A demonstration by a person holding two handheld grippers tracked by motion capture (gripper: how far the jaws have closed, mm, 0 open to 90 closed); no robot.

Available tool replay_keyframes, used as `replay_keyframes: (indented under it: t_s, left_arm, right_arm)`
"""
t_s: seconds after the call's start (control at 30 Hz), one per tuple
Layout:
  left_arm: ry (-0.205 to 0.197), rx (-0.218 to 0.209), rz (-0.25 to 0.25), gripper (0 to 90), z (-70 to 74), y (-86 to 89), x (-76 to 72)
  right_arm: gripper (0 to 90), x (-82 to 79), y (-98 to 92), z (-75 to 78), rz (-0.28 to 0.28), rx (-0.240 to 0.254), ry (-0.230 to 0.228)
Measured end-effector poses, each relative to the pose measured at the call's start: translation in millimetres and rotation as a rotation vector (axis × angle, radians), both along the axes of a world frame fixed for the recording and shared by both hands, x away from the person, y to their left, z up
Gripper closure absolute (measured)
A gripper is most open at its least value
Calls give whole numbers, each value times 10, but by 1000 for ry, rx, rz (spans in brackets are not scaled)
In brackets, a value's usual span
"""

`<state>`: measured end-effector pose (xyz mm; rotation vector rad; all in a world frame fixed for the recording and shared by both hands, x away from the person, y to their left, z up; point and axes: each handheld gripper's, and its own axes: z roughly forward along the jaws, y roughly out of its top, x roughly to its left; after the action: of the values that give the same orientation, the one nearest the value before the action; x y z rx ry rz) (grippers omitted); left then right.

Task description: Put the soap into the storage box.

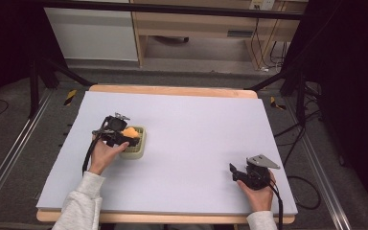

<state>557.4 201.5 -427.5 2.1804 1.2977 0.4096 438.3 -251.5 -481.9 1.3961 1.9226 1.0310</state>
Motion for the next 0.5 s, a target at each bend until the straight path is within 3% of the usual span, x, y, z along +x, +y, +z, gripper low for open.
replay_keyframes:
  t_s: [0.5]
  left_arm:
    - [16,10,-6,263,-80,-33,15]
  right_arm:
    - [279,1,7,-2,3,-5,-2]
